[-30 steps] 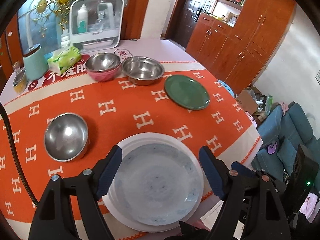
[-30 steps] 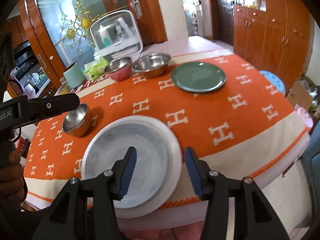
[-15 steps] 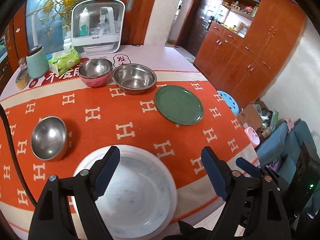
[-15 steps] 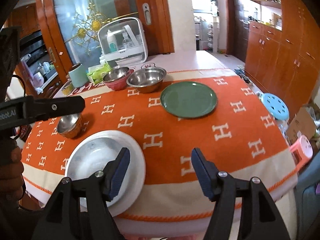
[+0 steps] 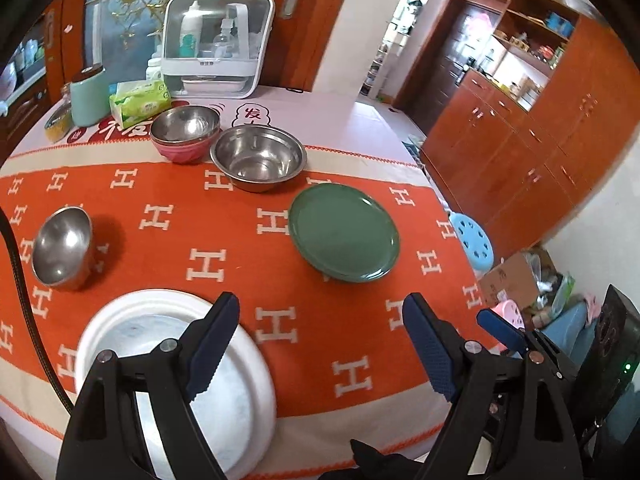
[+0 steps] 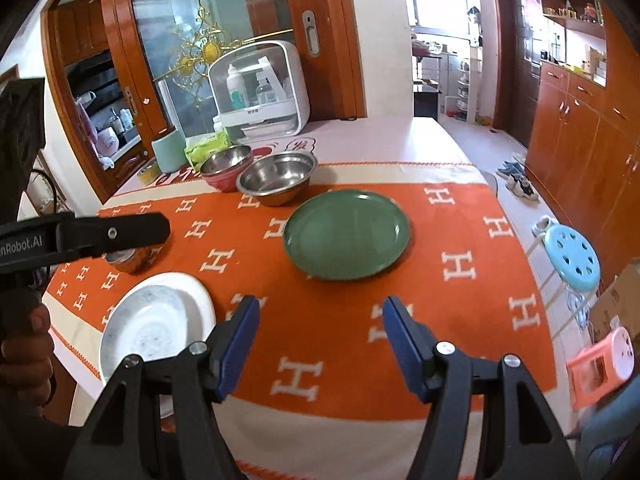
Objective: Organize plates and bowls
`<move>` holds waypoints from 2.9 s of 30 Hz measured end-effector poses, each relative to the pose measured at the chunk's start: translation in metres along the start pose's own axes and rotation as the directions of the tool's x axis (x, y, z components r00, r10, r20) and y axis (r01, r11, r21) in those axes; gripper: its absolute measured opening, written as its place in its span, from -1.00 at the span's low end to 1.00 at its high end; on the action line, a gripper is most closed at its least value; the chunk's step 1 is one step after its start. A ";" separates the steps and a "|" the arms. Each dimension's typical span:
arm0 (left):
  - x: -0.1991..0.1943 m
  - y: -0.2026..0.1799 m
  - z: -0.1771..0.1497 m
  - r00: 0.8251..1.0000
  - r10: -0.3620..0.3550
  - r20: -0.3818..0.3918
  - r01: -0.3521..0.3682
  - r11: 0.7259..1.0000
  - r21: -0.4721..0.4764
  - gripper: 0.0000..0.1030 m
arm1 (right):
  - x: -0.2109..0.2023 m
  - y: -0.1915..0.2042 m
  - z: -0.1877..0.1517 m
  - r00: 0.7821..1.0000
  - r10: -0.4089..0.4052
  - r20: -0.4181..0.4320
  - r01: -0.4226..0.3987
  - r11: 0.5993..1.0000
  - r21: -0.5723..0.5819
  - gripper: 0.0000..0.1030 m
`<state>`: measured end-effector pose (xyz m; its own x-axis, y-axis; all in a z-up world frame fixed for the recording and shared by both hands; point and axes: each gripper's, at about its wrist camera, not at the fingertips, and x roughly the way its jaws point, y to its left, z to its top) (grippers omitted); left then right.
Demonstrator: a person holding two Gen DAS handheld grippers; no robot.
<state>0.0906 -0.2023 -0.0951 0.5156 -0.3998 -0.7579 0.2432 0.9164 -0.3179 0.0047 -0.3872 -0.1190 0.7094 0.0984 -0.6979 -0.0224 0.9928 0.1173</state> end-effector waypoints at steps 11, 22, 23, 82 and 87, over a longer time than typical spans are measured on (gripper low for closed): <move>0.021 -0.024 0.022 0.998 0.063 0.030 -0.061 0.995 -0.076 0.62 | 0.023 -0.045 0.029 0.998 0.056 -0.010 -0.056 0.998 -0.029 0.25; 0.054 -0.034 0.048 0.991 0.132 0.009 -0.130 0.985 -0.115 0.62 | 0.062 -0.084 0.062 0.995 0.099 -0.032 -0.098 0.995 0.034 0.25; 0.056 -0.034 0.050 0.991 0.136 0.006 -0.134 0.984 -0.116 0.62 | 0.067 -0.087 0.064 0.994 0.106 -0.037 -0.104 0.994 0.044 0.25; 0.245 0.019 0.057 0.951 0.144 -0.274 -0.198 0.963 -0.182 -0.39 | 0.206 -0.141 0.042 0.928 0.334 -0.167 -0.289 0.926 0.244 -0.74; 0.245 0.017 0.057 0.946 0.161 -0.280 -0.211 0.965 -0.159 -0.39 | 0.206 -0.140 0.042 0.928 0.331 -0.172 -0.285 0.927 0.244 -0.74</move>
<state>0.2680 -0.2861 -0.2534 0.2971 -0.2251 -0.9279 -0.0046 0.9715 -0.2371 0.1831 -0.5086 -0.2494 0.5300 0.4313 -0.7301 -0.0511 0.8757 0.4802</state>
